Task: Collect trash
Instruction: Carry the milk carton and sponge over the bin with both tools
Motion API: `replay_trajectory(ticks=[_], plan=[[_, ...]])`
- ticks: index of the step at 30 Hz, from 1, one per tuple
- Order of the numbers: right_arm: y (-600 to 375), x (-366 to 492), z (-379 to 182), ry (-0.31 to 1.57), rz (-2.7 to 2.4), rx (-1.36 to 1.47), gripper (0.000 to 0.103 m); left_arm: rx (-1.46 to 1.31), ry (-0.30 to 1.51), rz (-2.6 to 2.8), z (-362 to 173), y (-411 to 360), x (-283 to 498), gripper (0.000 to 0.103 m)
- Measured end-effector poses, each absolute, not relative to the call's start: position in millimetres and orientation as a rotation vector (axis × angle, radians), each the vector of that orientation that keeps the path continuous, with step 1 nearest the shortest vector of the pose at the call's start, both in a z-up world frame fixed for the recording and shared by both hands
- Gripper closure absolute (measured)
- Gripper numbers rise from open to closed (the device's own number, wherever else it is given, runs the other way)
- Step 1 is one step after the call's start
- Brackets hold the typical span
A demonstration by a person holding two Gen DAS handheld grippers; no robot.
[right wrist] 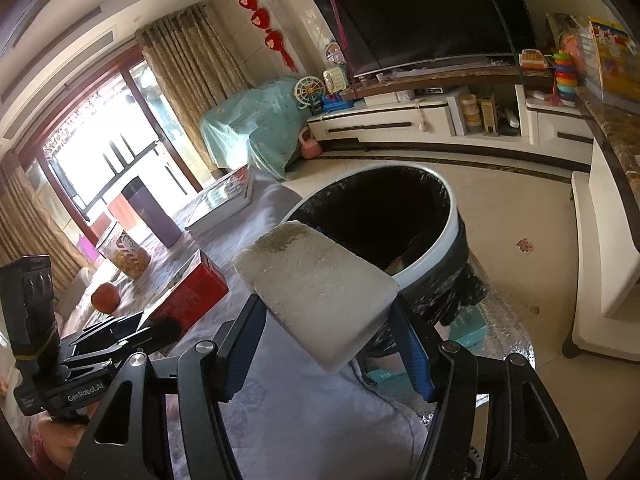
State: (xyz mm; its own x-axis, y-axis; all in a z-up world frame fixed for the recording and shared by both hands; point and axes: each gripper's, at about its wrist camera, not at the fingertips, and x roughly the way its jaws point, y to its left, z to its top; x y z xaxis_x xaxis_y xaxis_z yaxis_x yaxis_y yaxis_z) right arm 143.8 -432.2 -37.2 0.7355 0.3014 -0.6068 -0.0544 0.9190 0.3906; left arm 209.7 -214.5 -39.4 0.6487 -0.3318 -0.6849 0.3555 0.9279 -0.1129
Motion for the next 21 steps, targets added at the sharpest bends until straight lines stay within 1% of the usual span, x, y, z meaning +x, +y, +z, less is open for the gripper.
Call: replay_trajectory(ticks=[21], plan=[[-448.5, 163.8, -32.1, 0.726, 0.175, 0.346, 0.038, 0.085, 0.757, -0.433, -37.2, -244.3, 240.5, 0.055]])
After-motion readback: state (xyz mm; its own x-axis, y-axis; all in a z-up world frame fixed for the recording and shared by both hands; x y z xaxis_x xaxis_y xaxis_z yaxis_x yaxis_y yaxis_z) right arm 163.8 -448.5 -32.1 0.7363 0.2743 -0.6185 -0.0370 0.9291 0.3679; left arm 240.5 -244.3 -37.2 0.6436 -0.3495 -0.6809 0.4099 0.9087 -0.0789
